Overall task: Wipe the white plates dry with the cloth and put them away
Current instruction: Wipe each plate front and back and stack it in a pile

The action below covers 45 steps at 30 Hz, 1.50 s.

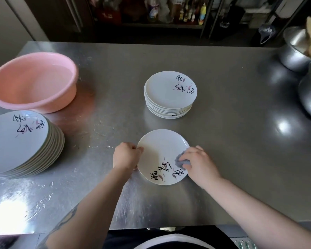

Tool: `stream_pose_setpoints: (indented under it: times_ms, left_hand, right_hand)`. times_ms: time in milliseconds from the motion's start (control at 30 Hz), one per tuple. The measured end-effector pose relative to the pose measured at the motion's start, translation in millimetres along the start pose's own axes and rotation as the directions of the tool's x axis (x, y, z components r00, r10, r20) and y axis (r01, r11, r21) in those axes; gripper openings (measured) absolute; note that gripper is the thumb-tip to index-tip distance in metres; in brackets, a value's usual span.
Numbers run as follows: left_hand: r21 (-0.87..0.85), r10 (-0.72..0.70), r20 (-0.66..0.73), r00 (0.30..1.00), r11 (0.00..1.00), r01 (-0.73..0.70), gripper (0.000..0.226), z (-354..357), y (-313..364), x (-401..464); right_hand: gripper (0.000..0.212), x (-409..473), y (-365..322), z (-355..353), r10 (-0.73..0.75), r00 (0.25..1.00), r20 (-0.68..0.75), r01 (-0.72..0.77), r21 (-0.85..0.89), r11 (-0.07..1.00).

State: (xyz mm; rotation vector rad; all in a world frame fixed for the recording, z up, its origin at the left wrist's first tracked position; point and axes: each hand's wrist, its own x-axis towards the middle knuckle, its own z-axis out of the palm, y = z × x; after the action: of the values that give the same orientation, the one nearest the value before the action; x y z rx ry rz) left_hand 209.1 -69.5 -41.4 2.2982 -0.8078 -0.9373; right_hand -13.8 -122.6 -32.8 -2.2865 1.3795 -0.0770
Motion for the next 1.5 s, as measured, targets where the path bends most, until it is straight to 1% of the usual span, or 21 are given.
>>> stream_pose_setpoints:
  times_ms: [67,133,167,233,267,333,433,533,633,700,800,933,1033,1100,1167,1233,1300,1333,1400,1433,1500]
  left_hand:
    - [-0.010,0.009,-0.003,1.000,1.000,-0.009,0.029,1,0,-1]
    - [-0.026,0.028,-0.005,1.000,0.999,-0.028,0.024,-1,-2,-4]
    - [-0.038,0.050,-0.012,0.999,0.998,-0.050,0.019,-3,-4,-6]
    - [-0.009,0.132,-0.068,0.989,0.991,-0.133,0.012,-10,-11,-16]
    - [0.034,0.188,-0.118,0.975,0.982,-0.185,0.018,-13,-16,-23]
    - [0.100,0.351,-0.163,0.922,0.936,-0.339,0.024,-13,-24,-40]
    - [0.068,0.583,0.017,0.812,0.810,-0.582,0.017,5,-29,-62]
    - [0.035,0.712,0.118,0.693,0.694,-0.719,0.022,18,-31,-68]
    - [0.072,0.752,0.154,0.641,0.638,-0.767,0.034,24,-36,-66]
    - [0.104,0.778,0.150,0.609,0.601,-0.793,0.035,26,-38,-65]
    - [0.153,0.828,0.104,0.550,0.533,-0.832,0.029,29,-37,-64]
    - [0.265,0.901,0.076,0.428,0.396,-0.879,0.010,30,-41,-61]
    - [0.267,0.926,0.004,0.376,0.362,-0.893,0.012,20,-39,-60]
    - [0.236,0.914,-0.069,0.400,0.404,-0.884,0.019,11,-26,-60]
    - [0.189,0.864,-0.154,0.480,0.502,-0.844,0.022,-1,-9,-62]
    - [0.071,0.735,-0.255,0.628,0.662,-0.746,0.019,-12,9,-65]
    - [-0.178,0.523,-0.317,0.791,0.787,-0.591,0.017,-22,27,-67]
    - [-0.305,0.416,-0.329,0.848,0.803,-0.512,0.018,-27,34,-67]
    - [-0.507,0.247,-0.322,0.914,0.770,-0.387,0.020,-40,49,-65]
    - [-0.596,0.185,-0.296,0.937,0.730,-0.333,0.021,-47,56,-65]
    - [-0.768,0.104,-0.219,0.970,0.595,-0.237,0.024,-59,70,-69]
  right_hand:
    - [0.029,-14,-2,2,-0.018,0.999,0.041,0.015,0.058,0.998]
    - [0.030,-17,-4,1,-0.028,0.999,0.035,0.024,0.108,0.994]
    - [0.029,-16,-3,-2,-0.009,1.000,0.003,0.008,0.159,0.987]
    - [0.028,-16,-2,-9,0.101,0.990,-0.096,-0.065,0.322,0.945]
    - [0.028,-17,-1,-13,0.159,0.977,-0.142,-0.088,0.410,0.908]
    - [0.029,-19,2,-17,0.231,0.950,-0.212,-0.092,0.514,0.853]
    - [0.031,-24,2,-20,0.262,0.934,-0.244,-0.073,0.588,0.806]
    - [0.032,-29,2,-19,0.275,0.933,-0.233,-0.078,0.615,0.784]
    - [0.030,-32,2,-17,0.289,0.930,-0.225,-0.095,0.615,0.783]
    - [0.029,-33,2,-15,0.290,0.929,-0.228,-0.090,0.621,0.778]
    - [0.030,-34,-2,-11,0.277,0.932,-0.235,-0.077,0.618,0.783]
    - [0.029,-37,-7,-11,0.250,0.938,-0.241,-0.057,0.604,0.795]
    - [0.031,-39,-10,-19,0.245,0.928,-0.281,-0.022,0.615,0.788]
    - [0.036,-39,-13,-30,0.237,0.912,-0.335,0.029,0.628,0.777]
    - [0.038,-37,-20,-43,0.217,0.893,-0.393,0.097,0.641,0.761]
    - [0.037,-35,-29,-57,0.189,0.885,-0.426,0.156,0.652,0.742]
    - [0.036,-32,-40,-72,0.159,0.879,-0.449,0.206,0.659,0.723]
    - [0.037,-31,-46,-79,0.141,0.874,-0.466,0.236,0.659,0.714]
    - [0.037,-28,-57,-94,0.100,0.856,-0.506,0.300,0.646,0.702]
    - [0.037,-27,-62,-101,0.079,0.850,-0.521,0.327,0.638,0.698]
    - [0.038,-23,-72,-113,0.037,0.841,-0.540,0.366,0.617,0.697]
